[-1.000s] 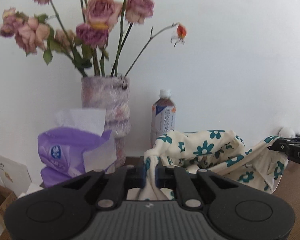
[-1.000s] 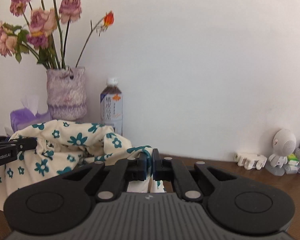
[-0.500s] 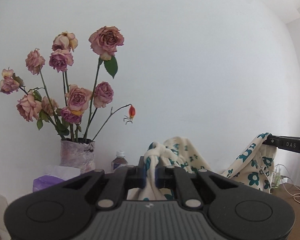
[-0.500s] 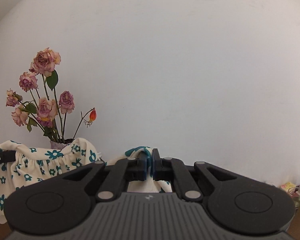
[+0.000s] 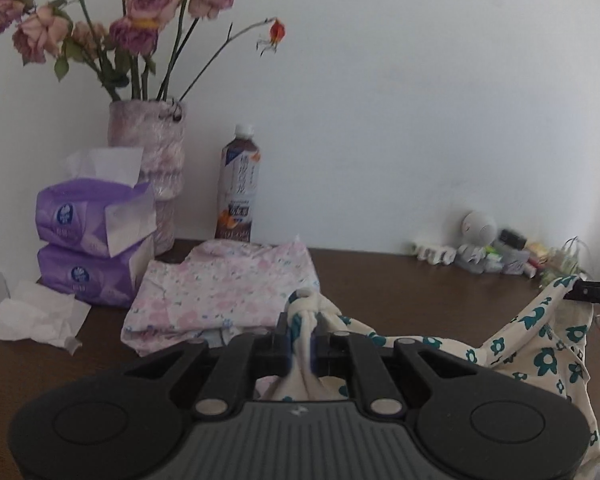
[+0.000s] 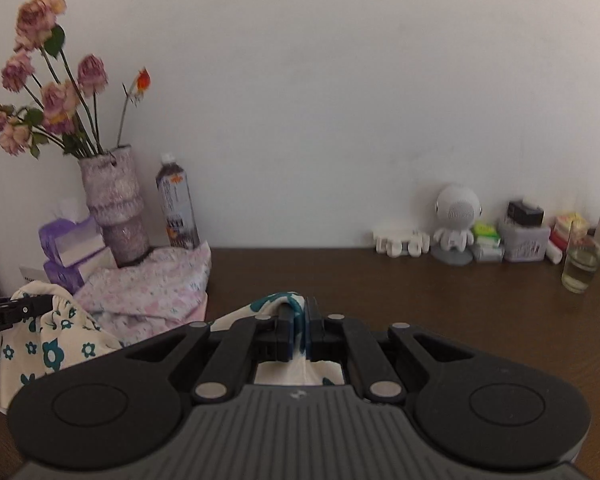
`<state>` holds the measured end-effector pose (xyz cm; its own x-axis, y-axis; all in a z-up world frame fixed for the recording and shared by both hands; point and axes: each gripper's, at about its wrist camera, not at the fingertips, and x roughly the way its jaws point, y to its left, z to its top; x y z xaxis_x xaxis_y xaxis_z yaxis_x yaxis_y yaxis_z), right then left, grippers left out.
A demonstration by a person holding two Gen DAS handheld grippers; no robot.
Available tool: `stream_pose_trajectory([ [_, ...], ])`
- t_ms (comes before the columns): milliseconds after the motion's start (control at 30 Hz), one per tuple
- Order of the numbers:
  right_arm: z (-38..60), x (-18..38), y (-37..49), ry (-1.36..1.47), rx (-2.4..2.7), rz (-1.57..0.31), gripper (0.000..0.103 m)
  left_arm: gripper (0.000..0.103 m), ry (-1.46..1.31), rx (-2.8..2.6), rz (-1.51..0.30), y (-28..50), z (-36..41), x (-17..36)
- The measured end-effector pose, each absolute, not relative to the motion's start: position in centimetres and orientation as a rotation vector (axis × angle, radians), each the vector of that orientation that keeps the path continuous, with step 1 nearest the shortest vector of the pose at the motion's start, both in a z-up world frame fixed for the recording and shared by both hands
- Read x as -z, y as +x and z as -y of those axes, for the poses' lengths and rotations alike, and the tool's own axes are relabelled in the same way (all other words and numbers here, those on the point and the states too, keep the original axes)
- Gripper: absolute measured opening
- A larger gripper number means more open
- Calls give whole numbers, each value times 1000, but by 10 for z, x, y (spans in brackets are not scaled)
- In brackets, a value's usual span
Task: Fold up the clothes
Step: 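Lower the shirt onto the table and open both grippers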
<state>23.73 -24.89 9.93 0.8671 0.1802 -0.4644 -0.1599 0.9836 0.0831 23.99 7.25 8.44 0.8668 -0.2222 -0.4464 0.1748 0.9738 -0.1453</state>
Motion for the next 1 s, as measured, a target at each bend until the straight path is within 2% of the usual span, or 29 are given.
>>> stream_pose_trajectory([
  [100, 247, -67, 259, 63, -152, -534, 4, 10, -75, 196, -480, 248, -65, -76],
  [200, 250, -51, 275, 92, -152, -570, 7, 27, -28, 162, -473, 251, -59, -75],
  [233, 252, -47, 279, 100, -154, -583, 11, 34, -17, 153, -474, 250, -58, -75],
  [300, 260, -45, 281, 117, -157, -595, 26, 43, 0, 131, -478, 247, -57, -75],
  [333, 267, -47, 278, 126, -159, -592, 45, 51, -1, 117, -481, 245, -58, -77],
  [367, 274, -49, 276, 135, -161, -589, 58, 58, -2, 102, -484, 242, -58, -79],
  [467, 298, -57, 260, 147, -166, -576, 71, 66, 22, 100, -461, 222, -52, -89],
  [533, 309, -54, 247, 151, -166, -587, 75, 70, 57, 124, -434, 205, -43, -96],
  [633, 324, -45, 226, 156, -164, -612, 75, 83, 130, 197, -406, 174, -16, -99],
  [667, 329, -43, 219, 158, -164, -621, 75, 85, 150, 230, -408, 164, -5, -97],
  [1000, 352, -18, 159, 206, -174, -651, 74, 83, 190, 580, -513, 102, 99, -65],
])
